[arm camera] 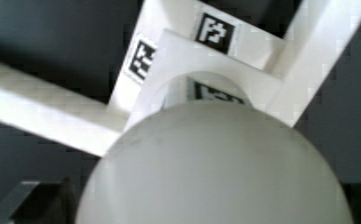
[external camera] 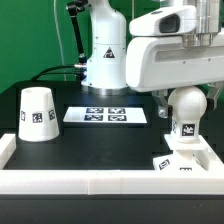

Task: Assemble lamp

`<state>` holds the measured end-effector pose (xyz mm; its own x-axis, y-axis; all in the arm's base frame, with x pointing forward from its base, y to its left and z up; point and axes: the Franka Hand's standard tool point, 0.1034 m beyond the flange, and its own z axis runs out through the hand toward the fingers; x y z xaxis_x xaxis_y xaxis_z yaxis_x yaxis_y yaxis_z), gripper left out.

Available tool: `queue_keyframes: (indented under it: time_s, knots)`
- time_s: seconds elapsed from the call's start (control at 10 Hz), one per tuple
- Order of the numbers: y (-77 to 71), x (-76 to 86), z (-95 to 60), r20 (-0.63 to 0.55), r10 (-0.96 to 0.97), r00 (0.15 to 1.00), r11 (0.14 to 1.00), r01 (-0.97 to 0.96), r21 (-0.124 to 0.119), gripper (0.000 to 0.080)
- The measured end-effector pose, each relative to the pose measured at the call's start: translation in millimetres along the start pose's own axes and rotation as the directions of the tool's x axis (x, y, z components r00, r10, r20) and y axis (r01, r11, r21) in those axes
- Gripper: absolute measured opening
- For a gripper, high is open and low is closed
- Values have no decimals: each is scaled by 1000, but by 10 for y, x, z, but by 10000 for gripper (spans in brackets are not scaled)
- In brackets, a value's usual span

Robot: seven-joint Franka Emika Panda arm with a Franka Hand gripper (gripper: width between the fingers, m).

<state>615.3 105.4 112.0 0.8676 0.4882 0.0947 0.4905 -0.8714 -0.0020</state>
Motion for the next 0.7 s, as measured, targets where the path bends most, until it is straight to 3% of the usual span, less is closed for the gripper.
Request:
queue_keyframes:
  time_s: [0.4,0.7]
  knots:
    - [8,-21,1,25,-324,946,946,324,-10,698]
    - [28,-48,5,47,-568,822,823,569,-3,698]
